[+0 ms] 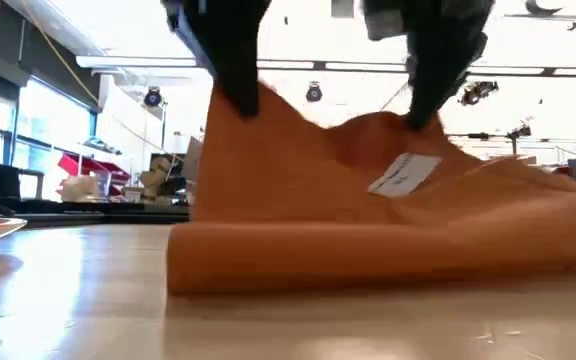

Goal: Set table place
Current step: Fold the orange table napkin

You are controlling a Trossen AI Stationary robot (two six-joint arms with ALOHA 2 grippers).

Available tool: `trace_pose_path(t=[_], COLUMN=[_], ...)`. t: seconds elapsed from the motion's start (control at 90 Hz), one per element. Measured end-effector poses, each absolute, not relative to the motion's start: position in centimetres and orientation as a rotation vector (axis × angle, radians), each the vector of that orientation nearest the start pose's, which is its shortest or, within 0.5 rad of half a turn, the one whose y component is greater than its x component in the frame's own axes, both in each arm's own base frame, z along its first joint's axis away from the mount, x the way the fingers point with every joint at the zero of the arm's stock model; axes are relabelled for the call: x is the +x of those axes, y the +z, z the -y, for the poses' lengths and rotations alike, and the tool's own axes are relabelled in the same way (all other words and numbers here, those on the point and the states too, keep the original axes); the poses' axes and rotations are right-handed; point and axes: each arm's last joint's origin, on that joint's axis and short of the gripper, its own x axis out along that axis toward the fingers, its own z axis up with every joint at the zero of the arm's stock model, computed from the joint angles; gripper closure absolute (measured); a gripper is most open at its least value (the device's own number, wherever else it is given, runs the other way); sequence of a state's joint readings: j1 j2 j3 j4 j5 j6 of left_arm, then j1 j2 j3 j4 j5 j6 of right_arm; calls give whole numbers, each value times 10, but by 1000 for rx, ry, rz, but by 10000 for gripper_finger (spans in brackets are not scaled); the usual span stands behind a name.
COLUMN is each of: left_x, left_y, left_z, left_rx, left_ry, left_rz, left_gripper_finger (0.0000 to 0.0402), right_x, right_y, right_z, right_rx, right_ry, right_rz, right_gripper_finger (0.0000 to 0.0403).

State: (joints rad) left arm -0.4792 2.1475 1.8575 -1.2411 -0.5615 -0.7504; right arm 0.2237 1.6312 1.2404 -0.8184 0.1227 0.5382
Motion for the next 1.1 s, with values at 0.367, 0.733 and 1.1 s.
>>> trace_pose_path(t=[0.367, 0.733, 1.1], left_x=[370, 377, 377], left_y=[252, 227, 206], left_z=[153, 125, 100], left_rx=[156, 141, 229], left_ry=[433, 410, 360], left_rz=[-1263, -1341, -1434], left_gripper_finger=[401, 401, 401], right_x=[322, 341, 339], right_y=[235, 204, 194], right_z=[-23, -11, -13], right_rx=[302, 261, 341], right_ry=[-300, -238, -264], right_rz=[-1174, -1225, -1304], right_gripper_finger=[403, 403, 403])
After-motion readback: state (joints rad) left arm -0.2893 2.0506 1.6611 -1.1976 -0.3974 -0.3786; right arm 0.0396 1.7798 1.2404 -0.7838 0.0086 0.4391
